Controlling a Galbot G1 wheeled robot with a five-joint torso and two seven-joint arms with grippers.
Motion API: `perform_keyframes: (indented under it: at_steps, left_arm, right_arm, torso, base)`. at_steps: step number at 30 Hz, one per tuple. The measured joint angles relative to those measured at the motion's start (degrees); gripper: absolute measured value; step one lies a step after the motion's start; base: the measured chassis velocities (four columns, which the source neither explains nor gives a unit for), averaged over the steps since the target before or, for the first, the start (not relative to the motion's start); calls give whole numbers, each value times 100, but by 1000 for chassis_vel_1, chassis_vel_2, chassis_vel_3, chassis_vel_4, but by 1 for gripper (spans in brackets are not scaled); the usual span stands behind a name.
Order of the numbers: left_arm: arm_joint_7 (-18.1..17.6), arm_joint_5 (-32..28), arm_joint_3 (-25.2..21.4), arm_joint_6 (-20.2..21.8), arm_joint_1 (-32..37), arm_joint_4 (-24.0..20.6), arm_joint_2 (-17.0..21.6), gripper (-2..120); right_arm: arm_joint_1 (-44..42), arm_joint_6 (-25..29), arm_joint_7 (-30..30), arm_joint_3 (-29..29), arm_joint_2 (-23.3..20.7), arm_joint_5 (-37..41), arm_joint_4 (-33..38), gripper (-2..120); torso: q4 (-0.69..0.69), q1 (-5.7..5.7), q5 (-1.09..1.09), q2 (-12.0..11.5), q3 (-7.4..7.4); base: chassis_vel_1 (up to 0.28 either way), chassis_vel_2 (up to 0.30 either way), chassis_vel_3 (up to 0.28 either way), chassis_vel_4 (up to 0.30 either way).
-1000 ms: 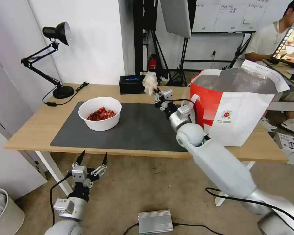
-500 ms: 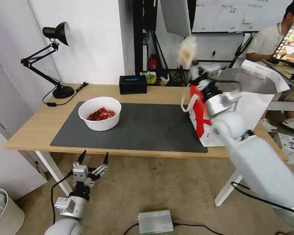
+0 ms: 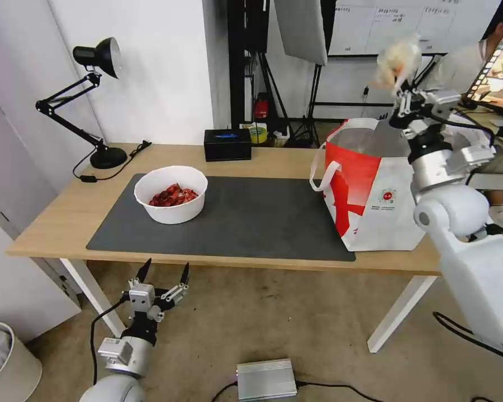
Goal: Pick up the trash from the table and place it into the takeout bag.
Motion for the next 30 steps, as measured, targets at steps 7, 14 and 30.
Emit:
perform_keyframes:
  at_steps: [7, 14, 30]
  left_arm:
    - [0, 31, 32, 0, -10, 14, -17, 100]
    - [1, 35, 41, -3, -13, 24, -40, 100]
    - [13, 40, 36, -19, -27, 46, -68, 100]
  right_arm:
    - [-307, -555, 125, 353, -165, 38, 104, 0]
    - [-371, -1462, 391, 651, -416, 359, 108, 0]
    - [-222, -3258, 851, 837, -757, 1273, 236, 0]
  torso:
    - [0, 0, 0, 0, 0]
    - [1, 0, -1, 0, 0]
    - [1, 0, -1, 0, 0]
  base:
    - [0, 0, 0, 0]
    - [0, 0, 0, 0]
    - [0, 0, 0, 0]
